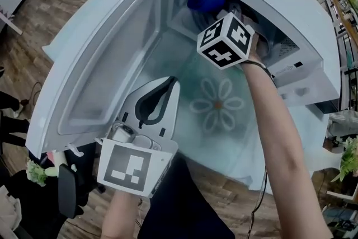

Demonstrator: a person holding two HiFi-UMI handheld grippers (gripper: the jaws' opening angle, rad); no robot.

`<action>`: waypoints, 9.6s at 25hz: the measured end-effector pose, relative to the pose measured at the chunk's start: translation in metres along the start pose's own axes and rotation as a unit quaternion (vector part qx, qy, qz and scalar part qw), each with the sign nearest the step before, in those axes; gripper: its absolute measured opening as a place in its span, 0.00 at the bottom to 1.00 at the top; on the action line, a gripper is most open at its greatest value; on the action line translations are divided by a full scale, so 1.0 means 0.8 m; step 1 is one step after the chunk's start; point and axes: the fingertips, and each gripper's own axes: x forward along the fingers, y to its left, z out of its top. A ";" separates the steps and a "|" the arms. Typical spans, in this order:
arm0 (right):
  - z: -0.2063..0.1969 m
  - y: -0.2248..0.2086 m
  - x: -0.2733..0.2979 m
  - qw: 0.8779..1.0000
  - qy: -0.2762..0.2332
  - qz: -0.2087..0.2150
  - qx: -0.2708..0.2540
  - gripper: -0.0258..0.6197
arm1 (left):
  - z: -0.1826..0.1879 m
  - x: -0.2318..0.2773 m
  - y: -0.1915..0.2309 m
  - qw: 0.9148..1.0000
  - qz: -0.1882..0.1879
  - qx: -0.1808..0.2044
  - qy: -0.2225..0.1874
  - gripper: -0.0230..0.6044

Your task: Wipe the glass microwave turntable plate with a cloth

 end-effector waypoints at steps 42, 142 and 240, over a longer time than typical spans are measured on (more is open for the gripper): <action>-0.151 -0.036 0.092 0.881 0.252 0.055 -0.397 0.13 | -0.020 0.046 0.011 1.000 -0.016 0.011 0.023 0.05; -0.238 0.001 -0.046 0.694 0.424 0.172 -0.555 0.12 | -0.027 0.031 -0.007 0.999 -0.028 0.016 0.023 0.05; -0.112 0.129 -0.237 0.901 0.175 0.211 -0.335 0.12 | 0.019 -0.039 -0.021 0.997 0.003 0.042 0.072 0.05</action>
